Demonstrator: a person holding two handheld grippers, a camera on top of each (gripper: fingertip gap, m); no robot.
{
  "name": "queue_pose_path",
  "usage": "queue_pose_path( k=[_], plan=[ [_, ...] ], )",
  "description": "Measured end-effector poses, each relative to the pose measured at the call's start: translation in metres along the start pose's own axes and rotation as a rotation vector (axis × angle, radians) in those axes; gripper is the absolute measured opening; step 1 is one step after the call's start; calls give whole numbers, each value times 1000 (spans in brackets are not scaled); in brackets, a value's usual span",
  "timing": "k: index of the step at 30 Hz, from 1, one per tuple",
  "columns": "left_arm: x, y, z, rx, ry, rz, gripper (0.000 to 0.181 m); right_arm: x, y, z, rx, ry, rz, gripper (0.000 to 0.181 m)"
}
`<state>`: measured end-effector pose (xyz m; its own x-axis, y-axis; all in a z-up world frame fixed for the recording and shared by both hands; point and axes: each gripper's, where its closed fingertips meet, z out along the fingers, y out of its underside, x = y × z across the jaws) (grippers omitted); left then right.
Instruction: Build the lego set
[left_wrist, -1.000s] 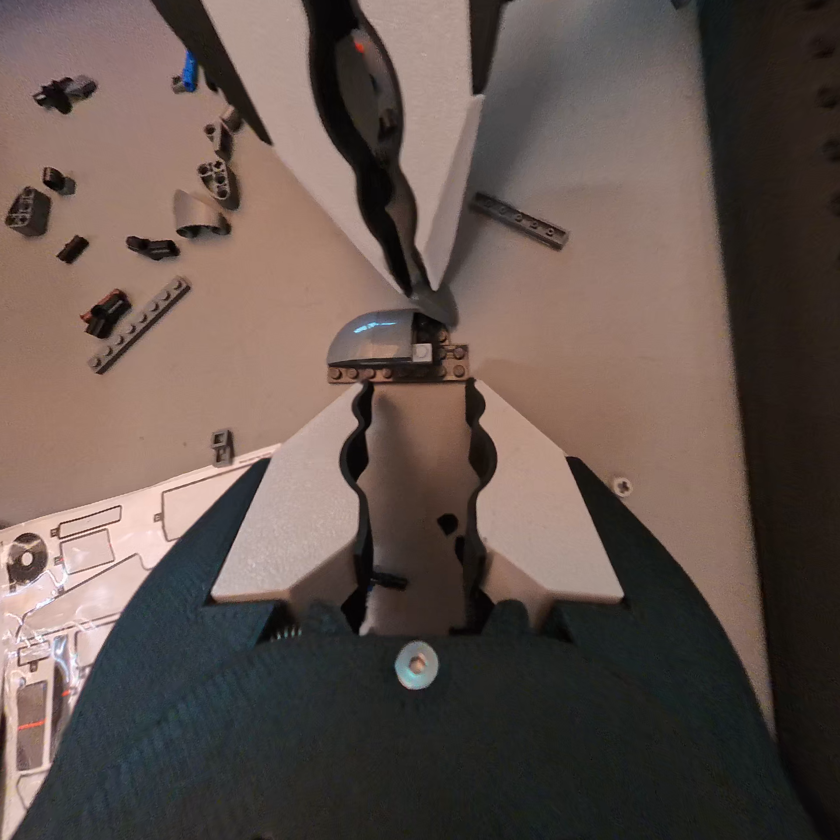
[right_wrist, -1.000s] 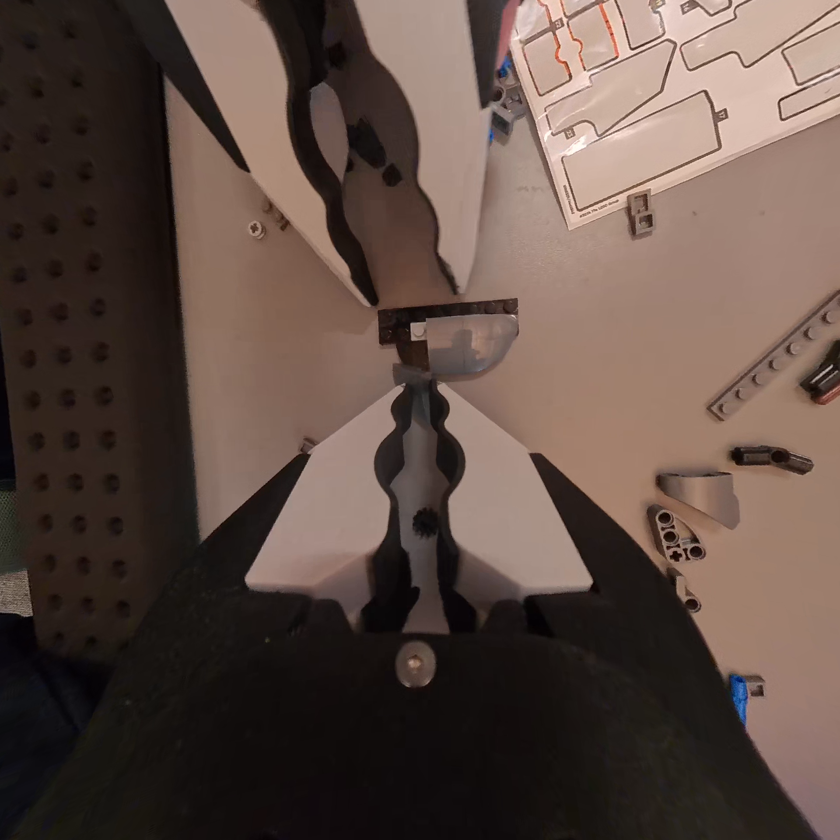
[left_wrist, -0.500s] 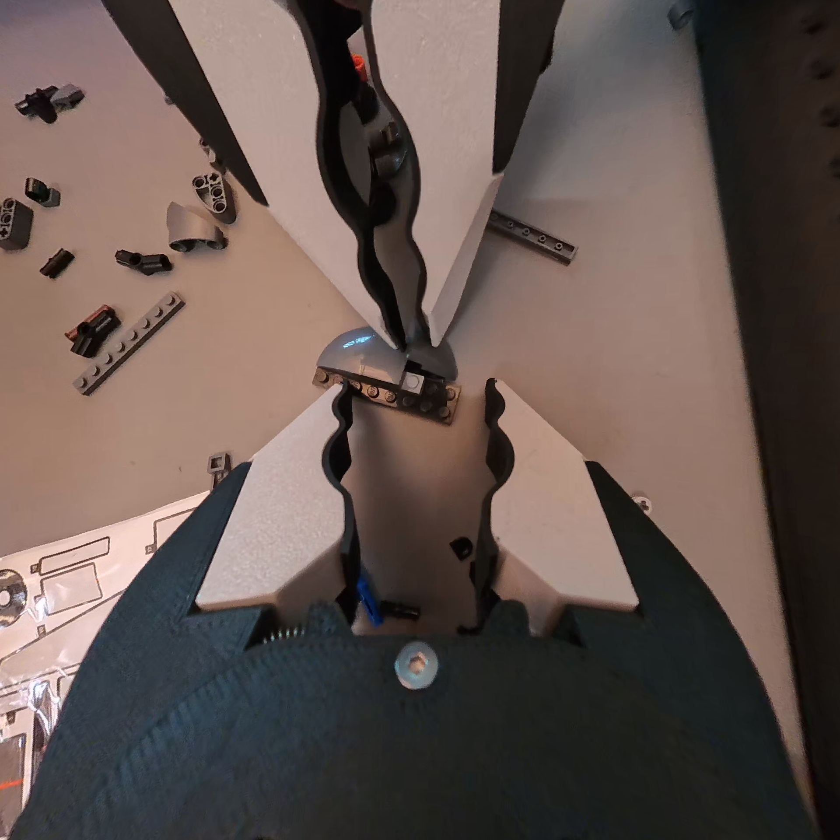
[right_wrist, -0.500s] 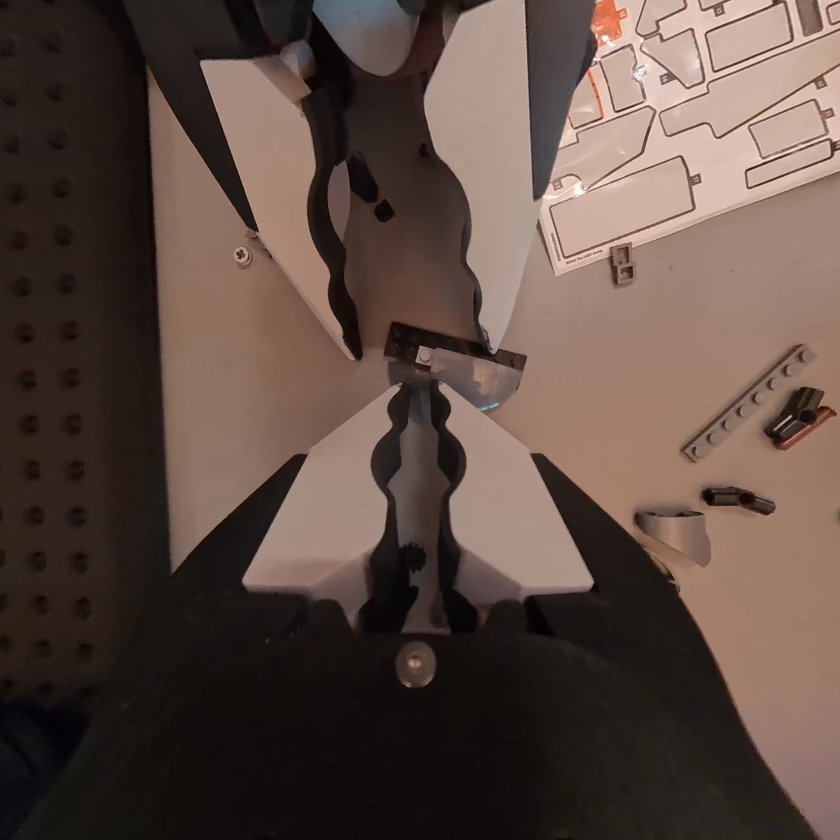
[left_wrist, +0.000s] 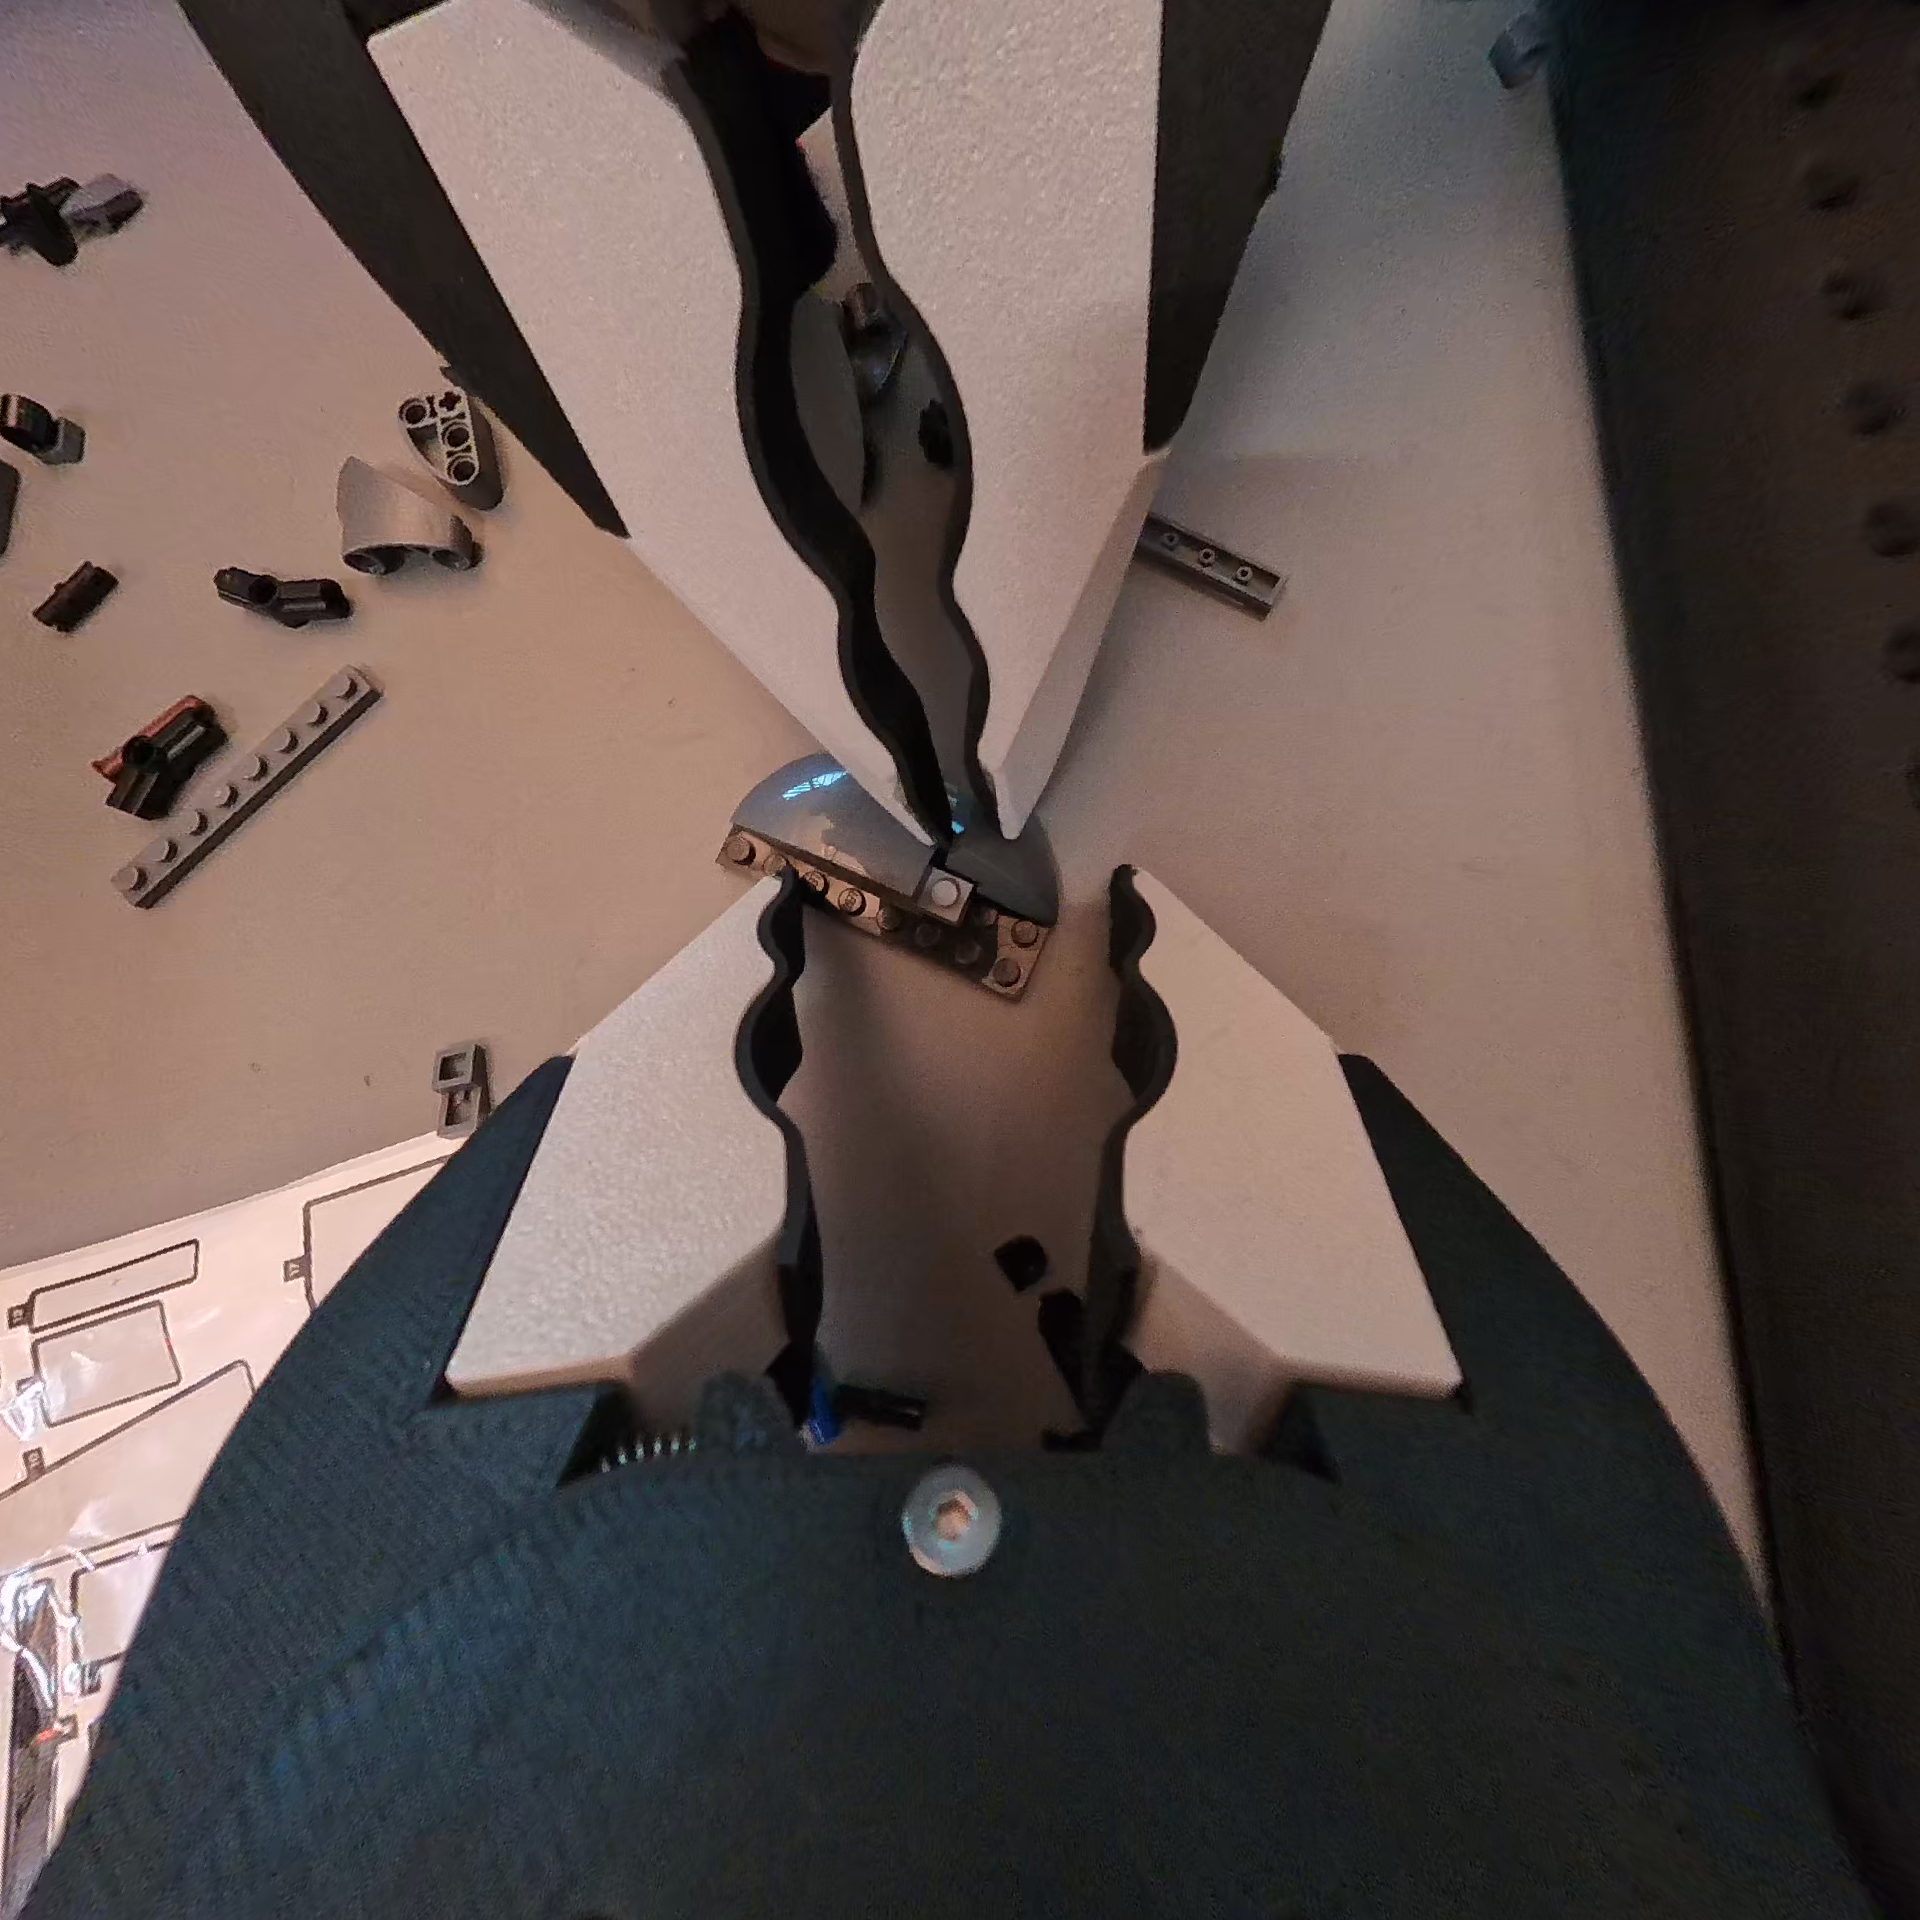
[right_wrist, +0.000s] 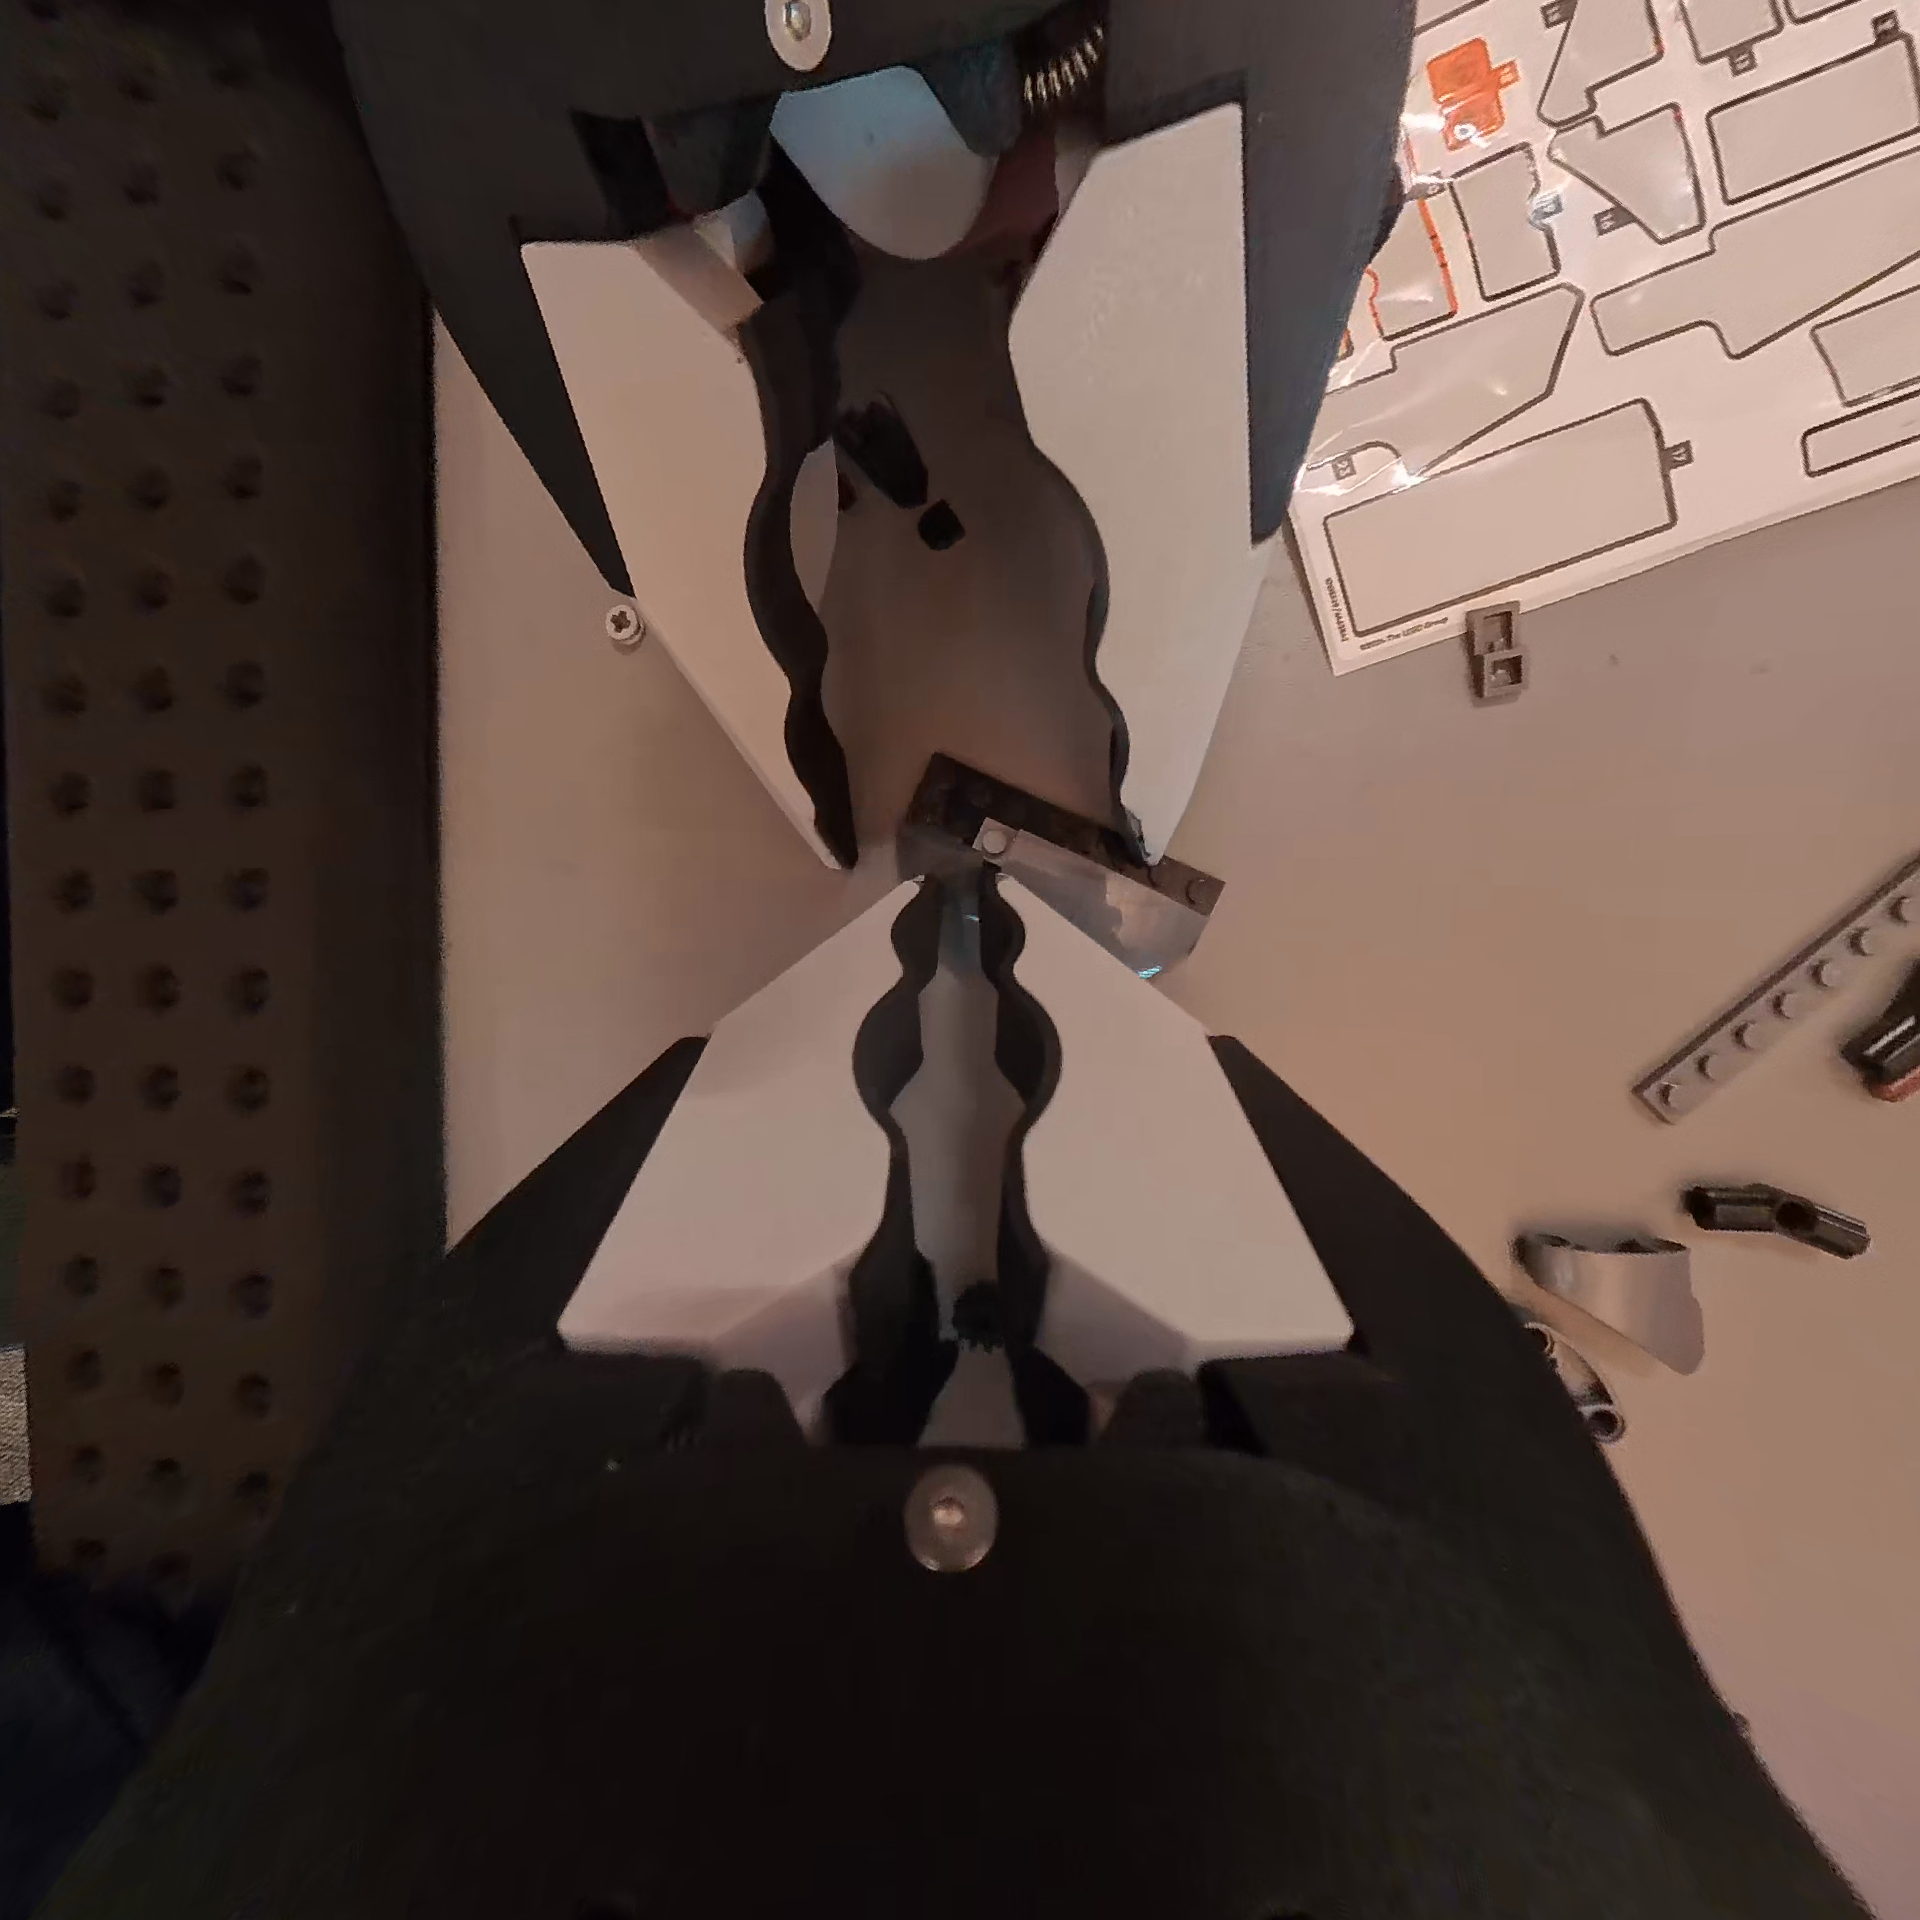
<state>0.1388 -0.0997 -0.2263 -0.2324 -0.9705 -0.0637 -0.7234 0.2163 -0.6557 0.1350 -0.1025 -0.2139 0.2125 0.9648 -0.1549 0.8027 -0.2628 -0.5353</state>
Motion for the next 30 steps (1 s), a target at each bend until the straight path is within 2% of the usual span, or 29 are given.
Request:
queue_pose_path(
  k=[9,30],
  plan=[
    [1,-1,1,1,3,-11,60,4,-6,2,13,20,36,10],
    [-2,3,-3,-13,-17,-23,53,14,-4,1,7,75,31,9]
  ],
)
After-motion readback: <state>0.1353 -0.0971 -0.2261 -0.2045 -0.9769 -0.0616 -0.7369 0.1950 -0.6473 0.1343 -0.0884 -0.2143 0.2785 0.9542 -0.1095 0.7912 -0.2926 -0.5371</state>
